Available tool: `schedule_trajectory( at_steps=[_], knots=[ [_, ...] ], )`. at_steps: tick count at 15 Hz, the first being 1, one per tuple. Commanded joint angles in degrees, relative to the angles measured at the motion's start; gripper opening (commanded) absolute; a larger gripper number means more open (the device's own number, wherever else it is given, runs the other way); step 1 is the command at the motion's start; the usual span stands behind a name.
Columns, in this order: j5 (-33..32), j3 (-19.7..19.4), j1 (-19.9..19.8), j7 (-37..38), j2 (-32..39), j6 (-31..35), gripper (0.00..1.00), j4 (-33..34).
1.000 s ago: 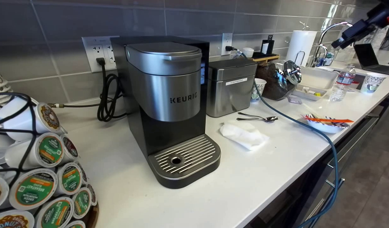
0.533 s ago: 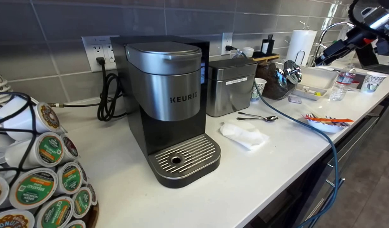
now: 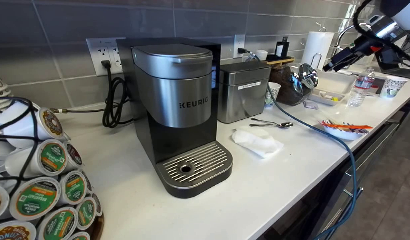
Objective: Move the water bottle to the right then remove the silver lid from the glass bowl.
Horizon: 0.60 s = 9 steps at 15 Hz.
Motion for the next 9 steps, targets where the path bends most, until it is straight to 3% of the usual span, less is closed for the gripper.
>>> schedule_trajectory(
  at_steps=[1, 9],
  knots=[
    [7.6, 1.0, -1.3, -7.4, 6.0, 1.7, 1.0, 5.3],
    [11.8, 1.0, -5.4, -12.4, 17.5, -1.3, 1.0, 18.1]
  ],
)
